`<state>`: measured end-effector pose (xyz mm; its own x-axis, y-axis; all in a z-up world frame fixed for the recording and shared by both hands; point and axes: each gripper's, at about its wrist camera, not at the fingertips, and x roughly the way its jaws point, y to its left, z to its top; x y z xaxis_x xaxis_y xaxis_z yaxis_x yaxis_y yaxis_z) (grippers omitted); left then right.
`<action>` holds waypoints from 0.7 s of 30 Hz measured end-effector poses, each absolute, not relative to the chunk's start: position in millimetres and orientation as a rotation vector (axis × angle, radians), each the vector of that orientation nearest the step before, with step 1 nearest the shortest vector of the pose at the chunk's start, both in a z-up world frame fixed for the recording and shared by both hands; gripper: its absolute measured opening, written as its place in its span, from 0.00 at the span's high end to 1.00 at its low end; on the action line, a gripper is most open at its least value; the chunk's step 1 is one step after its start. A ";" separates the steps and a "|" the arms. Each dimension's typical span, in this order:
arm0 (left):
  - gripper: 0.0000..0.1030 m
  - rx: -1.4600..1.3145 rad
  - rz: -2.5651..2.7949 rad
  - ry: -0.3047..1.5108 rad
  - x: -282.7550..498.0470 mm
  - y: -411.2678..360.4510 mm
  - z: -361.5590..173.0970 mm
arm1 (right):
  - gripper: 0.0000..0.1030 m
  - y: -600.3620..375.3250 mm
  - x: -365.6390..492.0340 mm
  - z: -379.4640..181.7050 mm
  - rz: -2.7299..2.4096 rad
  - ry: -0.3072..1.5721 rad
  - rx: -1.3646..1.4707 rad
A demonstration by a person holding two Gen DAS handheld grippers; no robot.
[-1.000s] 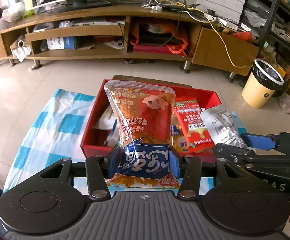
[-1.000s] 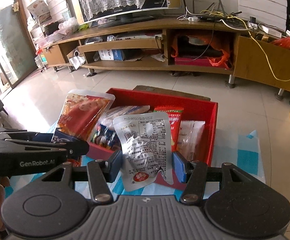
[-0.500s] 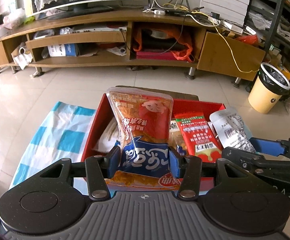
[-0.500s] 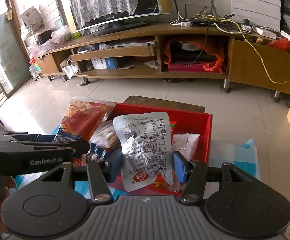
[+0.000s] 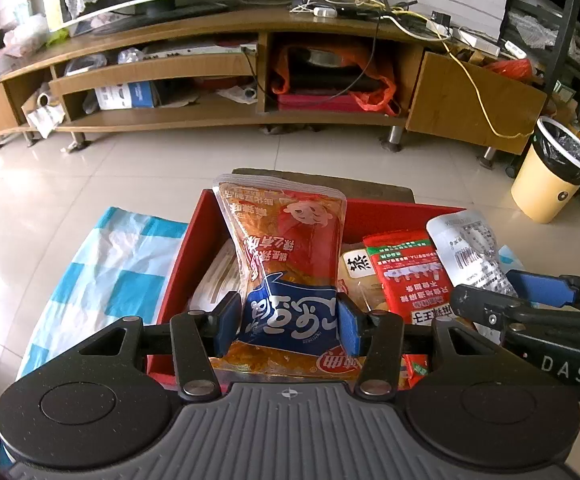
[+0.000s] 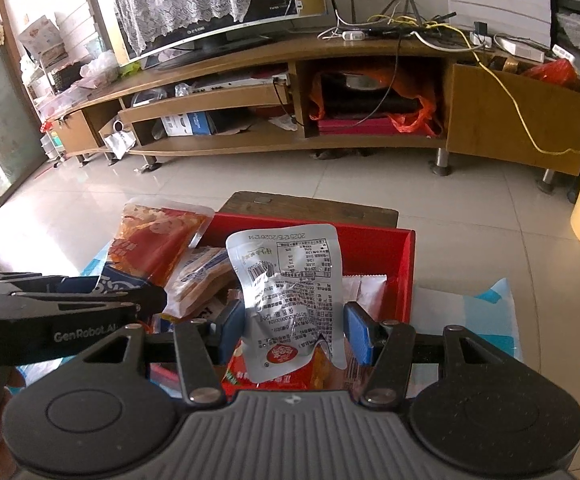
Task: Organize snacks
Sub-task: 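Lower and open the left tool on the bread pack while the right releases the silver packet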
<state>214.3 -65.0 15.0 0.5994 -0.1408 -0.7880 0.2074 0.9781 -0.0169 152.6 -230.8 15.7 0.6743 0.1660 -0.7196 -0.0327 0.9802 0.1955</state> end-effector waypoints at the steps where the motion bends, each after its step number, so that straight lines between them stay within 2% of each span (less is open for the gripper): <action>1: 0.44 0.083 -0.201 0.907 215.5 -65.3 13.9 | 0.50 -230.9 154.4 14.7 0.113 0.826 0.173; 21: 0.40 0.125 -0.199 0.929 233.8 -72.7 -4.3 | 0.49 -220.9 182.9 -11.9 0.077 0.888 0.111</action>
<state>233.8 -72.7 -4.3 0.5818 -0.1166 -0.8050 0.2240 0.9744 0.0208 182.9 -220.9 -11.9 0.6289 0.1128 -0.7692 -0.0211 0.9915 0.1282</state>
